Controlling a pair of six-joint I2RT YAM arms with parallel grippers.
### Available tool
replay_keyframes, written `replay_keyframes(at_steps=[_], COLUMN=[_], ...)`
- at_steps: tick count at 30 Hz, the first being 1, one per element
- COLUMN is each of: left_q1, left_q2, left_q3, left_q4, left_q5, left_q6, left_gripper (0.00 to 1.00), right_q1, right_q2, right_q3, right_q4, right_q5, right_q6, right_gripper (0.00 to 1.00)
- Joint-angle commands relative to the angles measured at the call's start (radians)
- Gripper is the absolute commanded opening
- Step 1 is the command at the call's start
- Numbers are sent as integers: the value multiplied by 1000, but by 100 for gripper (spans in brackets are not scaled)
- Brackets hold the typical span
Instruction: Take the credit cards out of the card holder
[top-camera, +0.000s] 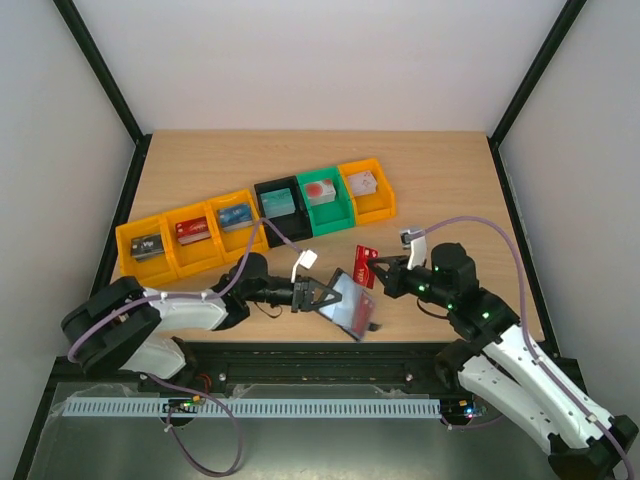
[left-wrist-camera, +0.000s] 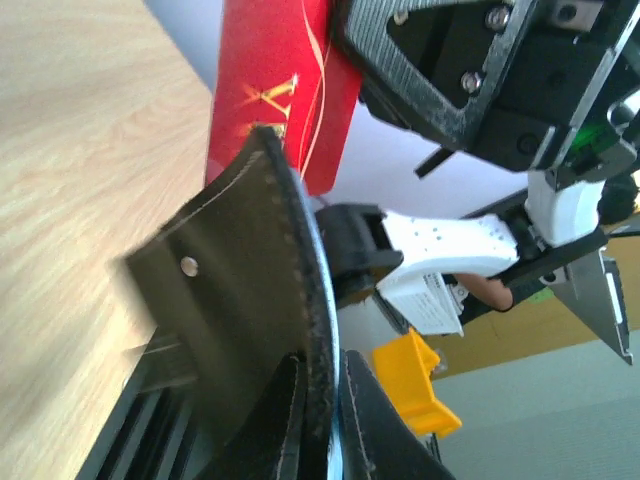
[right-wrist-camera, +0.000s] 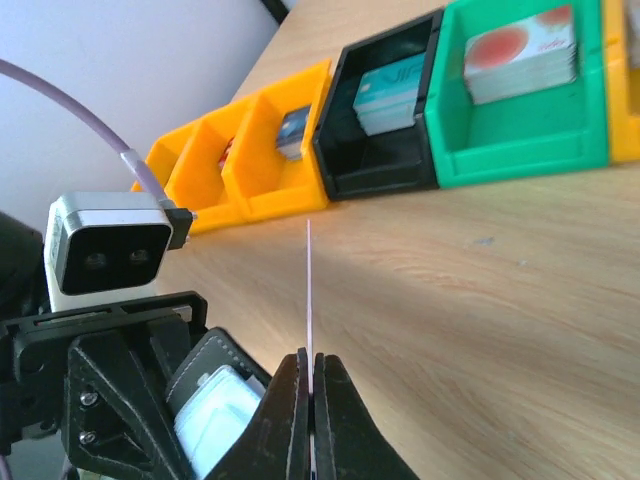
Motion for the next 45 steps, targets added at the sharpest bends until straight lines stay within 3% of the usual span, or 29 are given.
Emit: replay_keyframes(at_steps=[1, 3, 10, 14, 19, 22, 25, 28, 32, 39, 44, 45], left_q1=[-1, 4, 73, 105, 154, 189, 206, 200, 161, 162, 161, 161], left_q2=[48, 70, 150, 113, -21, -129, -276, -434, -641, -937, -951, -941], left_q3=[36, 22, -94, -93, -42, 18, 105, 208, 299, 248, 125, 99], left_q4=[158, 108, -326, -568, -836, -1033, -1165, -1105, -1053, -976, -675, -591], left_q5=[-61, -125, -510, -639, -676, -717, -750, -614, -422, -412, -398, -376], left_q6=[-80, -103, -233, -287, -260, -209, -93, 206, 716, 1885, 2582, 2659], left_gripper=[2, 2, 3, 27, 51, 60, 62, 65, 72, 74, 74, 73], right_q1=[-3, -3, -3, -3, -3, -4, -3, -3, -3, 3, 80, 106], right_q2=[-28, -16, 76, 133, 231, 284, 349, 431, 527, 594, 592, 593], right_q3=[98, 125, 136, 182, 297, 358, 423, 509, 637, 746, 680, 668], right_q4=[-140, -157, -143, -168, -236, -251, -252, -264, -275, -278, -42, -4], right_q5=[122, 127, 89, 75, 63, 51, 6, -91, -267, -423, -499, -491], right_q6=[26, 15, -13, -51, -113, -137, -162, -190, -247, -257, -96, -76], right_gripper=[2, 2, 2, 2, 2, 2, 2, 2, 2, 2, 2, 1])
